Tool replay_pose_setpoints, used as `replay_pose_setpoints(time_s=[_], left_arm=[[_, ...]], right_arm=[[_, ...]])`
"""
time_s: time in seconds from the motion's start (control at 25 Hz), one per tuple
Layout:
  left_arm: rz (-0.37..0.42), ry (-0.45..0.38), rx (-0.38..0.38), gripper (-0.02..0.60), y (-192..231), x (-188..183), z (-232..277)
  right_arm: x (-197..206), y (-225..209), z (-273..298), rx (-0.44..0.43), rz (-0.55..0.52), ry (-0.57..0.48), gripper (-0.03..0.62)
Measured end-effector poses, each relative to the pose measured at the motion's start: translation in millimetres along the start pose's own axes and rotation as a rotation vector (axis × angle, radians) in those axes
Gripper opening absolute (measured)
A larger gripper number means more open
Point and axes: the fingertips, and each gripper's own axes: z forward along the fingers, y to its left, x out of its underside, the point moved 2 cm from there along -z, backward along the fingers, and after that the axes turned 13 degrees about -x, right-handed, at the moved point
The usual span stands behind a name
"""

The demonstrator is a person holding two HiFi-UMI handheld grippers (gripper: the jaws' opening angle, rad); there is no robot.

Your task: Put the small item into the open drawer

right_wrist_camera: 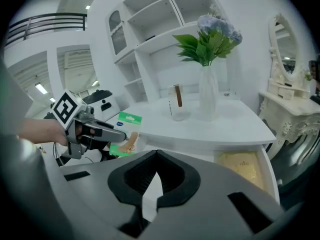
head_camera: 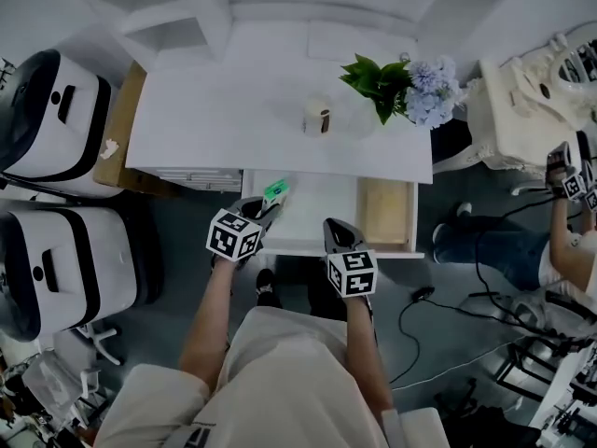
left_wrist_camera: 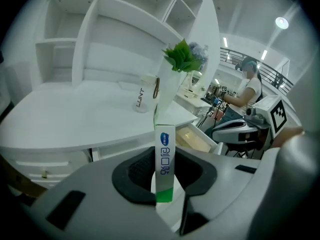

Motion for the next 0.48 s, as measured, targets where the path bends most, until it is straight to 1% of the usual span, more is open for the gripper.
replay_pose_setpoints(time_s=[0.12, 0.24, 0.36, 0.48], left_arm=[[-0.023, 0.057, 0.014, 0.098, 0, 13, 19], [-0.03, 0.109, 0.029, 0.098, -5, 23, 42], [-0.038, 0.156, 0.046, 0.1, -12, 32, 64], [-0.066, 0.193, 0.058, 0.1, -18, 41, 84]], right_arm=[[3, -10, 1, -0.008, -0.005, 0.029, 0.024], [4, -25, 2, -0.008, -0.011, 0.048, 0.025], [4, -38, 0, -0.01, -0.022, 0.068, 0.023], [7, -48, -2, -0.015, -0.037, 0.092, 0.024]])
